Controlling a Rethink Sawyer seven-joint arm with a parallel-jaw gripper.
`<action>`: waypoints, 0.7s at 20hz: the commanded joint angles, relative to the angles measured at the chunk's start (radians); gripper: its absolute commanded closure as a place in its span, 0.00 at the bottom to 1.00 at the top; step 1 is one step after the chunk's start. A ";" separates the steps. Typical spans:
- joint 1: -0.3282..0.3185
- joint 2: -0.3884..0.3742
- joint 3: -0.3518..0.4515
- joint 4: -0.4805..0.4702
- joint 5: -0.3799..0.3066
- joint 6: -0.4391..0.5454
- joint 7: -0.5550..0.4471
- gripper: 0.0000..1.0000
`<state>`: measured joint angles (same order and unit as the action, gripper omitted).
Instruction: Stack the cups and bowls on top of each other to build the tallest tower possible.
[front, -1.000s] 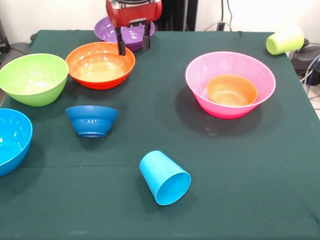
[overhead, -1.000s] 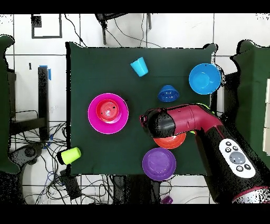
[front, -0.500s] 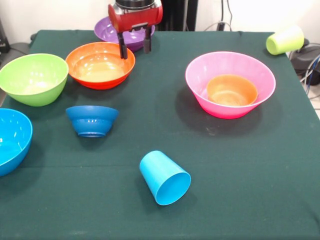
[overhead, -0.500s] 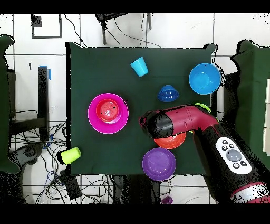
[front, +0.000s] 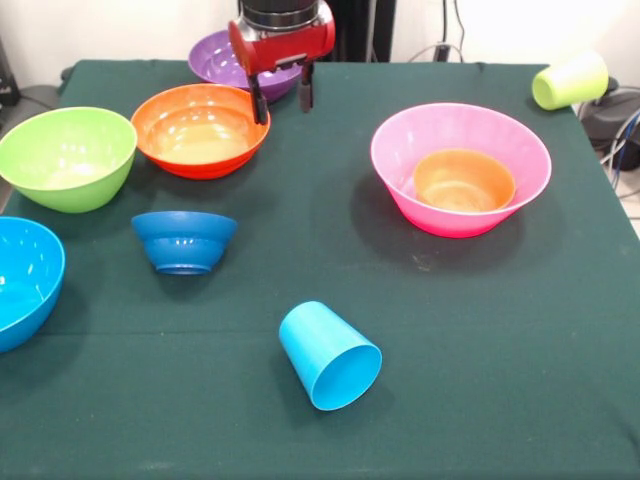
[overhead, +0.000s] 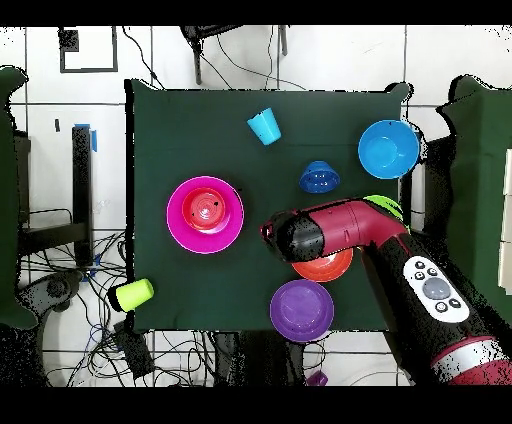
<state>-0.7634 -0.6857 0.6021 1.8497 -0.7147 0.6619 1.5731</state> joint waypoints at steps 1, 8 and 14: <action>0.039 0.081 -0.008 -0.081 -0.121 -0.031 -0.114 0.00; 0.028 0.073 0.001 -0.078 -0.123 -0.021 -0.118 0.00; 0.008 0.041 0.028 -0.079 -0.092 0.029 -0.158 0.00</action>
<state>-0.7613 -0.6398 0.6031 1.8316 -0.7608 0.6619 1.5731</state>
